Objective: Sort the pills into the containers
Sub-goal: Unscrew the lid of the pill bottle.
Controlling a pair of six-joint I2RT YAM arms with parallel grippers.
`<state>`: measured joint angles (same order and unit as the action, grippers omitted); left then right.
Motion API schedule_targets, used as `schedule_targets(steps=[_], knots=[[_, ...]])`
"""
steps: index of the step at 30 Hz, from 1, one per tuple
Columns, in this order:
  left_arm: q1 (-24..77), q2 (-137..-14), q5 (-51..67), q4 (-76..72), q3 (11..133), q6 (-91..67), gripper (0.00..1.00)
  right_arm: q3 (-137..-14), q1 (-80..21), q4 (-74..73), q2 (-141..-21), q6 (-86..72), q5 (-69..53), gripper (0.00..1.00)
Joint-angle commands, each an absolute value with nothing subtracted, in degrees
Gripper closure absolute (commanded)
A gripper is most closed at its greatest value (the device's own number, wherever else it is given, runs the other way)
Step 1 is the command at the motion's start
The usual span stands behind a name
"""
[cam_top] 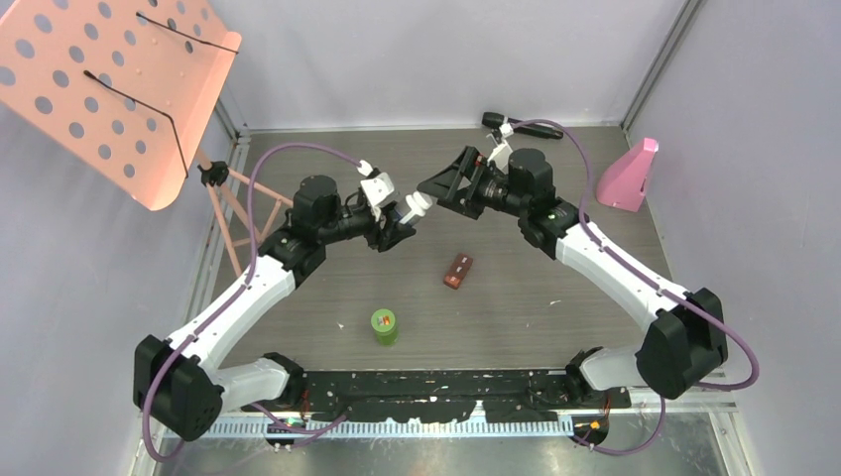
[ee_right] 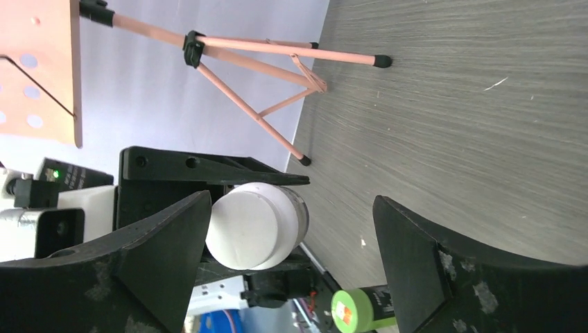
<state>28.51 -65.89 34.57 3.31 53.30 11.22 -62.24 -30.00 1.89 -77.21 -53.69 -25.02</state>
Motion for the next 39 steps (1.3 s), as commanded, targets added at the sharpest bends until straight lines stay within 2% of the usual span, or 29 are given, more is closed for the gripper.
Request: schedule_targets(steps=[1,5,7,8,14,16,17,19,21,25,28,31,35,39], knots=[[28.56,-65.88,31.69,-1.20,54.99,8.62,1.00,-65.13,-31.84,5.23,-78.08,-59.83,-21.65,0.07],[28.56,-66.96,30.22,-0.21,55.96,7.36,1.00,-66.35,-33.21,4.99,-78.84,-60.23,-21.52,0.08],[28.56,-67.15,29.98,-0.13,56.20,6.89,1.00,-66.74,-33.75,4.40,-79.21,-59.96,-21.38,0.14],[28.56,-67.18,30.05,-0.17,56.31,6.79,1.00,-67.55,-34.25,3.96,-79.42,-59.55,-21.41,0.23],[28.56,-66.97,29.78,1.44,56.73,6.59,1.00,-68.72,-35.15,0.51,-80.02,-56.31,-20.75,0.54],[28.56,-66.71,29.84,1.62,56.57,6.44,1.00,-69.21,-34.97,0.71,-80.10,-54.26,-21.08,0.69],[28.56,-66.48,30.21,1.77,56.55,6.40,1.00,-69.41,-34.89,1.28,-80.17,-53.28,-22.01,0.80],[28.49,-66.14,31.49,2.41,56.53,6.53,1.00,-69.65,-34.65,3.84,-80.31,-48.81,-23.78,0.92],[28.48,-65.64,33.13,3.36,56.56,6.84,1.00,-69.66,-33.80,7.93,-80.79,-42.61,-28.86,0.94],[28.48,-64.20,39.71,4.17,55.69,7.80,1.00,-65.69,-30.05,24.62,-81.81,-34.31,-46.93,0.95],[28.48,-63.33,47.13,4.57,54.68,9.61,1.00,-63.95,-27.26,41.03,-84.82,-37.86,-59.01,0.95],[28.41,-62.59,52.69,7.51,54.55,13.26,1.00,-64.66,-25.21,50.70,-87.97,-44.19,-64.11,0.95],[28.23,-61.95,57.91,12.38,55.10,17.86,1.00,-66.28,-24.33,55.37,-88.25,-47.51,-69.04,0.95],[27.24,-63.06,65.56,19.07,57.51,21.95,1.00,-67.10,-23.53,50.64,-86.31,-42.89,-70.69,0.95]])
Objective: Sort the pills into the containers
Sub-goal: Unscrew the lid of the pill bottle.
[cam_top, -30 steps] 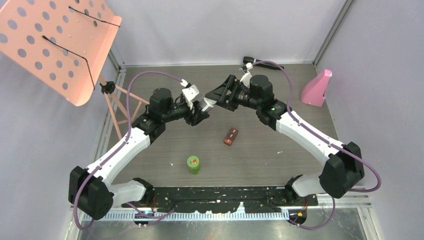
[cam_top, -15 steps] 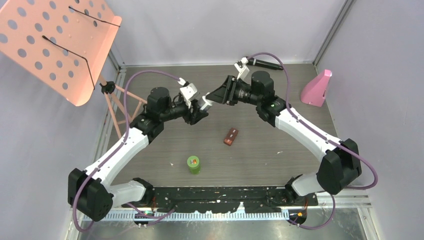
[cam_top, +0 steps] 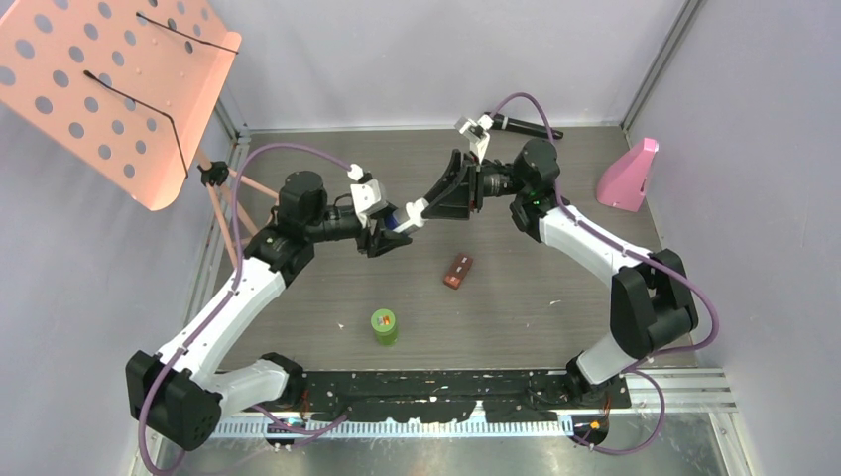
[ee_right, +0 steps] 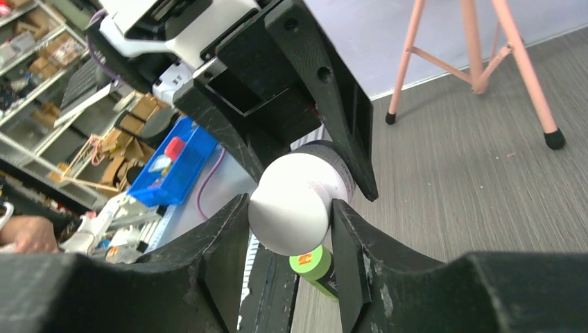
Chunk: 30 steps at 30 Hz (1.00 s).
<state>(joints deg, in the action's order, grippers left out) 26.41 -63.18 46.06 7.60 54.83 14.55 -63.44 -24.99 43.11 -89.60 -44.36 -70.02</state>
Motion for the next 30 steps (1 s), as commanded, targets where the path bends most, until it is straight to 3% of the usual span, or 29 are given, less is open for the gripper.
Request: schedule_targets(steps=[1,7,8,9,10,12,17,23,27,29,30], knots=[[27.09,-63.62,67.25,20.85,58.41,22.62,1.00,-67.26,-23.41,48.96,-85.96,-41.53,-70.90,0.95],[26.88,-65.06,68.95,24.12,60.81,24.16,1.00,-72.46,-23.18,22.66,-82.42,-18.64,-67.46,0.94],[26.85,-65.12,67.14,23.25,60.69,23.99,1.00,-73.45,-23.23,13.95,-81.73,-16.17,-63.73,0.70],[26.89,-64.86,64.66,22.46,60.54,23.88,1.00,-75.56,-23.45,9.96,-81.43,-12.26,-61.27,0.54],[26.89,-64.70,61.91,21.24,60.21,23.66,1.00,-76.85,-23.50,1.57,-80.96,-11.45,-55.88,0.28],[26.89,-64.25,56.29,19.46,59.53,23.99,1.00,-79.71,-23.55,-6.30,-80.88,-13.26,-50.79,0.06],[26.89,-63.67,46.56,14.67,58.16,25.16,1.00,-81.44,-24.20,-16.46,-81.39,-29.68,-39.55,0.00],[27.14,-63.79,38.41,9.57,57.37,21.72,1.00,-71.68,-26.58,-7.08,-77.92,-43.11,-32.82,0.00],[27.42,-63.97,36.61,7.89,56.70,19.69,1.00,-71.91,-29.80,-4.09,-79.53,-46.17,-32.29,0.00],[27.50,-64.23,35.95,7.55,56.71,18.64,1.00,-72.18,-31.16,-2.40,-80.57,-48.17,-31.90,0.04],[27.51,-64.21,35.68,7.12,56.50,18.03,1.00,-72.08,-31.74,-1.73,-80.85,-49.64,-31.86,0.12]])
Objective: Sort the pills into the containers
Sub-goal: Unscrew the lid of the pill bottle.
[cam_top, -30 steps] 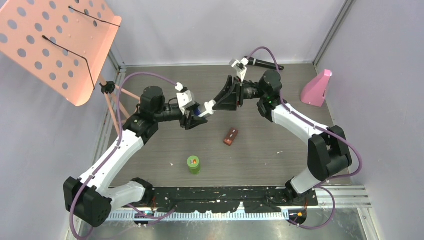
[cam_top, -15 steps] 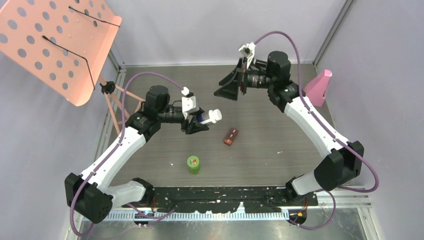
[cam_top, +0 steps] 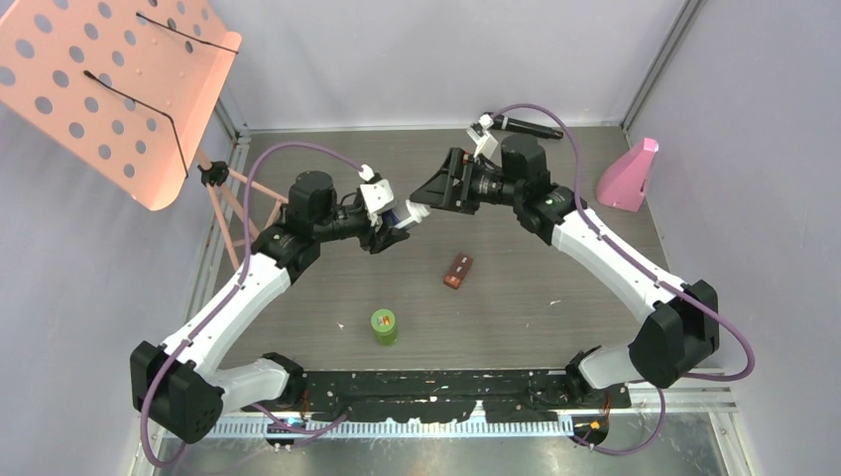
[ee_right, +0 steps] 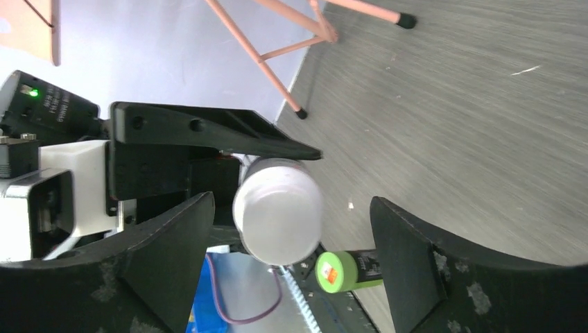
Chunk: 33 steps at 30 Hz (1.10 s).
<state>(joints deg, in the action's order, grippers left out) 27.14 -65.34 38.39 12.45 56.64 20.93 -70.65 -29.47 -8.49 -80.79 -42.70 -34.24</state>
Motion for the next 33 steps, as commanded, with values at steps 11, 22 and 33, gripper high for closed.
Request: schedule_targets(steps=[11,22,33], knots=[[27.51,-65.18,35.68,2.96,55.76,13.81,1.00,-68.74,-32.03,7.91,-81.22,-53.44,-34.68,0.74],[27.09,-62.21,51.67,11.28,55.48,19.37,1.00,-74.47,-30.51,-5.84,-82.12,-1.15,-62.33,0.94],[26.90,-62.34,60.38,12.67,56.61,19.43,1.00,-85.23,-30.32,-23.70,-82.69,14.06,-55.80,0.81]])
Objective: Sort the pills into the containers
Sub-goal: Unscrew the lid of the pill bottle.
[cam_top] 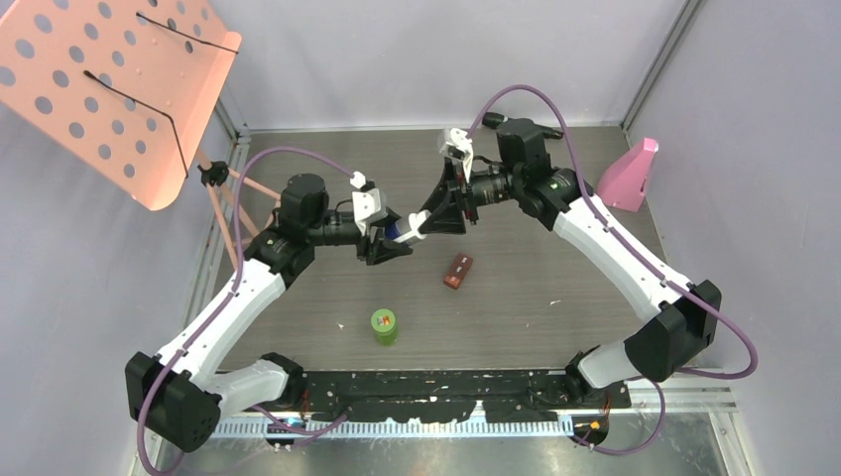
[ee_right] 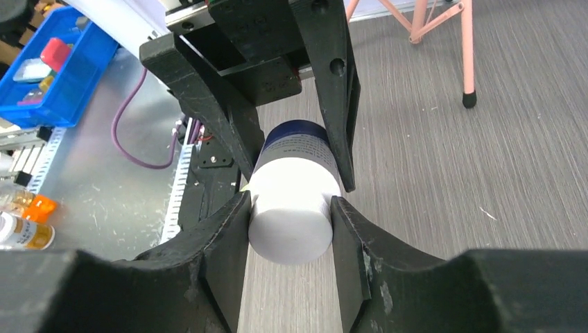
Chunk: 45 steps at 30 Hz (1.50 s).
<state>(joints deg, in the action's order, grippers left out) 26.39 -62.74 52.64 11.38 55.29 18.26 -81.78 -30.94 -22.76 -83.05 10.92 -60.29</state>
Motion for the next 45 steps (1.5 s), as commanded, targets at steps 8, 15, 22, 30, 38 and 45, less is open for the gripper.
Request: schedule_targets(steps=[8,15,22,30,38,45], knots=[[26.98,-62.66,45.47,5.78,55.08,19.03,1.00,-80.61,-30.15,-13.92,-81.36,-24.14,-37.32,0.00],[27.07,-63.29,37.30,0.37,54.40,14.97,1.00,-66.52,-32.76,6.81,-78.95,-55.09,-25.13,0.11],[27.33,-63.51,33.66,-2.07,53.73,12.39,1.00,-67.68,-33.66,6.64,-80.62,-60.39,-25.15,0.45],[27.33,-63.33,35.74,-0.52,53.46,11.37,1.00,-67.78,-31.22,18.94,-81.43,-49.04,-39.35,0.88],[27.33,-61.19,46.13,-0.18,50.78,12.87,1.00,-73.19,-29.22,19.16,-80.43,-21.01,-62.58,0.93],[27.33,-62.03,57.08,4.75,52.49,14.45,1.00,-76.80,-28.79,11.97,-80.34,-8.00,-66.17,0.94]])
